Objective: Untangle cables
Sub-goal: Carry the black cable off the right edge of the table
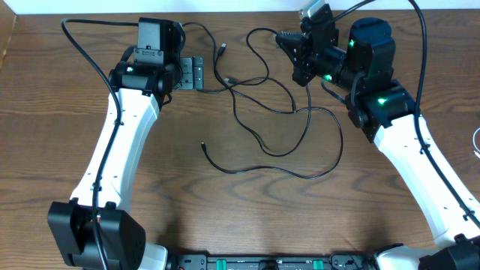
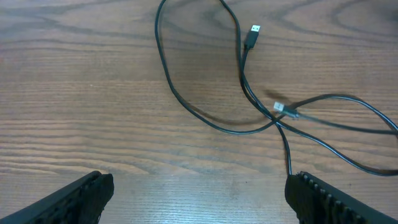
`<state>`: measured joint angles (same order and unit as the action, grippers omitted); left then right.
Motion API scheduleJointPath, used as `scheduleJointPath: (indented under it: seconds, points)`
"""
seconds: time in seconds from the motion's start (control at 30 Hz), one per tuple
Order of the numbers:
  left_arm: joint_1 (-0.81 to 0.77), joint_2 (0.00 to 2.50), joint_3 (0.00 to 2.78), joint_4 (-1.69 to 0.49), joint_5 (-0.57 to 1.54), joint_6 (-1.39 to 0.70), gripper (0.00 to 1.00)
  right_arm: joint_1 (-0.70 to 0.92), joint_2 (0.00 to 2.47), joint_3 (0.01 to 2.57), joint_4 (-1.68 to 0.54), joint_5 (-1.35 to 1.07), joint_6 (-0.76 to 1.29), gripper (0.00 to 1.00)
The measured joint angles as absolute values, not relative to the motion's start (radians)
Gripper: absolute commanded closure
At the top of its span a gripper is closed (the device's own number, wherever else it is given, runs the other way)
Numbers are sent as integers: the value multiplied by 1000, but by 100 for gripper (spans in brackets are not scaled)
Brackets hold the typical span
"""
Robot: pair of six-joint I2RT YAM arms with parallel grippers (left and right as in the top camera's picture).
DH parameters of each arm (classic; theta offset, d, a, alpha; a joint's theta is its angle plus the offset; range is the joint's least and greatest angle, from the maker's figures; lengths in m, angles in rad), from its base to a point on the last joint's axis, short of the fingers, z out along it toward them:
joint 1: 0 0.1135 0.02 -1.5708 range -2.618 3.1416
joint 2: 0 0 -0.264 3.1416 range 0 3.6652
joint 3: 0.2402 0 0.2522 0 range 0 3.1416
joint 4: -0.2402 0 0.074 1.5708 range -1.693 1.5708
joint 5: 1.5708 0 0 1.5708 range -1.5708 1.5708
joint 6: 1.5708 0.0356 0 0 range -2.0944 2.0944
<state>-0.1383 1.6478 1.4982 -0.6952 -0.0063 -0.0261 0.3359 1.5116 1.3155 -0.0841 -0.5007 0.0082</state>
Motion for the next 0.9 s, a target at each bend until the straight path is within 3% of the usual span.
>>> scheduleJointPath:
  seconds: [0.27, 0.7, 0.9]
  points:
    - [-138, 1648, 1498, -695, -6, -26, 7, 335, 1512, 1315, -102, -499, 1, 99]
    - [-138, 1648, 1498, -695, -6, -26, 7, 303, 1346, 1318, 632, -260, -16, 99]
    - [-138, 1648, 1498, -696, -6, -26, 7, 268, 1282, 1394, 698, -134, -76, 99]
